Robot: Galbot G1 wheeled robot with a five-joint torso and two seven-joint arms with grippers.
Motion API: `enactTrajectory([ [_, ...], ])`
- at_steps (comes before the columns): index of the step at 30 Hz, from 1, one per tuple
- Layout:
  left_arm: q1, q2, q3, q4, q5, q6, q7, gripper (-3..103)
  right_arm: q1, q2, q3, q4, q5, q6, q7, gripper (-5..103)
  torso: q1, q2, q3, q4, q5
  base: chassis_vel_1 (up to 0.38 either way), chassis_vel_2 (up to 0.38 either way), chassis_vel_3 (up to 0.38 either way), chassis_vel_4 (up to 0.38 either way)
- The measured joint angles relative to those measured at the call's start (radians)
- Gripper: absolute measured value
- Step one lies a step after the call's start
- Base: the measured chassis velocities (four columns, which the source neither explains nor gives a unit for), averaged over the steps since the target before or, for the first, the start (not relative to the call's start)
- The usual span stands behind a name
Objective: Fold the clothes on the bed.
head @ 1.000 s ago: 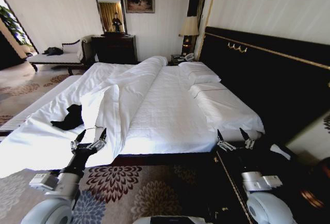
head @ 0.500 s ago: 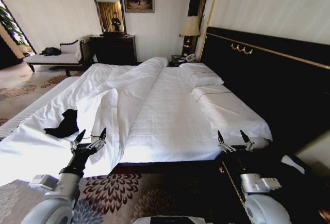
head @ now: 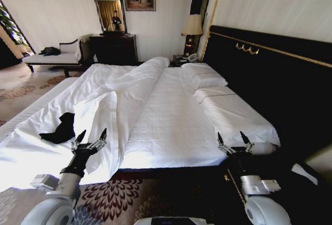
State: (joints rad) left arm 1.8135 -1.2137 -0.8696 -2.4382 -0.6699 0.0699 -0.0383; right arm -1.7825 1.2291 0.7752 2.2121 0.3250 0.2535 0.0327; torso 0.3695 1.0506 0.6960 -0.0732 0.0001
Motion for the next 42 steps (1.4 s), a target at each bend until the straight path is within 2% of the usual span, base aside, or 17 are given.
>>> enactTrajectory([
  [13, -0.005, -0.003, 0.001, 0.005, -0.001, 0.001, 0.001, 100, 0.005, 0.0, -0.004, -0.008, -0.004, 0.0, 0.0, 100, 0.0, 0.0, 0.0, 0.0, 0.0002, 0.01, 0.032, -0.013, -0.027],
  [42, 0.006, -0.008, -0.002, -0.006, 0.0, 0.001, 0.002, 100, 0.006, 0.0, -0.013, -0.011, -0.01, 0.002, 0.002, 100, 0.001, 0.0, 0.0, 0.0, 0.0, 0.072, 0.167, -0.067, -0.166],
])
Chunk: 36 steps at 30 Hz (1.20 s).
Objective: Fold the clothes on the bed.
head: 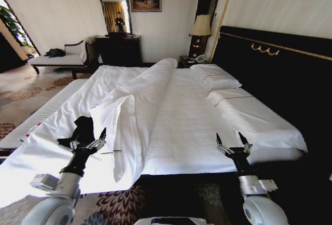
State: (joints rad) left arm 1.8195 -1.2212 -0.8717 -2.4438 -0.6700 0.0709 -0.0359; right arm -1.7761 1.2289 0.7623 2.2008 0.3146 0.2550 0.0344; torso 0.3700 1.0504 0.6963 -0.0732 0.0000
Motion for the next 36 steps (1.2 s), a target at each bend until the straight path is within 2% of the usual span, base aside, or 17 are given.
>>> enactTrajectory([
  [36, -0.01, -0.02, 0.011, 0.021, 0.008, -0.005, 0.001, 100, 0.019, -0.004, -0.01, -0.031, 0.004, 0.008, -0.001, 100, 0.0, 0.0, 0.0, 0.0, 0.0002, 0.101, 0.182, -0.096, -0.182],
])
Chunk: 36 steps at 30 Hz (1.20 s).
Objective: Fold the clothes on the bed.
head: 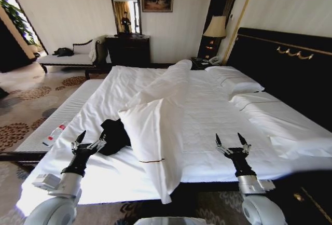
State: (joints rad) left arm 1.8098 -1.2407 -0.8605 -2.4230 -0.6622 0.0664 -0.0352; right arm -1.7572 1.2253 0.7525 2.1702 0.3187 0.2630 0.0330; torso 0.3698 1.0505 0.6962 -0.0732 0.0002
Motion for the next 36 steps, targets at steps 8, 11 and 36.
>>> enactTrajectory([
  [8, -0.004, -0.012, -0.024, 0.006, -0.003, -0.011, -0.001, 100, 0.015, -0.091, -0.01, -0.011, 0.091, 0.014, 0.005, 100, 0.0, 0.0, 0.0, 0.0, 0.0003, 0.015, 0.046, -0.022, -0.052],
  [11, -0.007, -0.02, -0.032, 0.016, 0.009, -0.024, -0.002, 100, 0.038, -0.149, -0.028, -0.011, 0.177, 0.015, 0.004, 100, 0.0, 0.0, 0.0, -0.0003, 0.0006, 0.0, 0.0, 0.0, 0.0],
  [36, 0.035, -0.105, -0.09, 0.042, 0.047, -0.048, -0.008, 100, 1.032, -0.386, -0.737, -0.265, 1.185, -0.355, 0.209, 100, 0.0, 0.0, 0.0, 0.0001, -0.0003, 0.0, 0.0, 0.0, 0.0],
])
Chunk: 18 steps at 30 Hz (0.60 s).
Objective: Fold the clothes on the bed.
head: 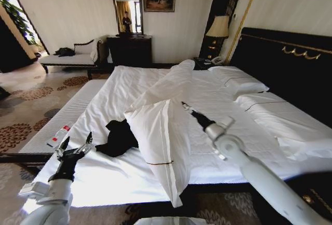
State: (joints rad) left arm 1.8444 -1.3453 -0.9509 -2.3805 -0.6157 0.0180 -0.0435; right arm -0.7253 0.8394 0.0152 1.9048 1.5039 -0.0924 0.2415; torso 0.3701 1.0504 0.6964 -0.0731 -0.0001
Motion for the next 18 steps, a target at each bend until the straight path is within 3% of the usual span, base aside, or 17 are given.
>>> enactTrajectory([
  [6, -0.002, -0.005, -0.011, 0.009, 0.004, -0.003, 0.0, 100, 0.149, 0.062, -0.117, -0.087, 0.031, -0.073, 0.063, 100, 0.0, 0.0, 0.0, -0.0001, -0.0002, 0.0, 0.0, 0.0, 0.0],
  [8, 0.0, -0.013, -0.007, 0.007, 0.015, -0.003, 0.0, 100, 0.208, 0.081, -0.166, -0.128, 0.055, -0.135, 0.13, 100, 0.0, 0.0, 0.0, 0.0, -0.0002, 0.0, 0.0, 0.0, 0.0],
  [18, 0.011, -0.013, -0.021, 0.003, 0.022, -0.012, 0.0, 100, 0.337, 0.13, -0.229, -0.231, 0.124, -0.263, 0.217, 100, 0.0, 0.0, 0.0, -0.0002, 0.0, 0.0, 0.0, 0.0, 0.0],
])
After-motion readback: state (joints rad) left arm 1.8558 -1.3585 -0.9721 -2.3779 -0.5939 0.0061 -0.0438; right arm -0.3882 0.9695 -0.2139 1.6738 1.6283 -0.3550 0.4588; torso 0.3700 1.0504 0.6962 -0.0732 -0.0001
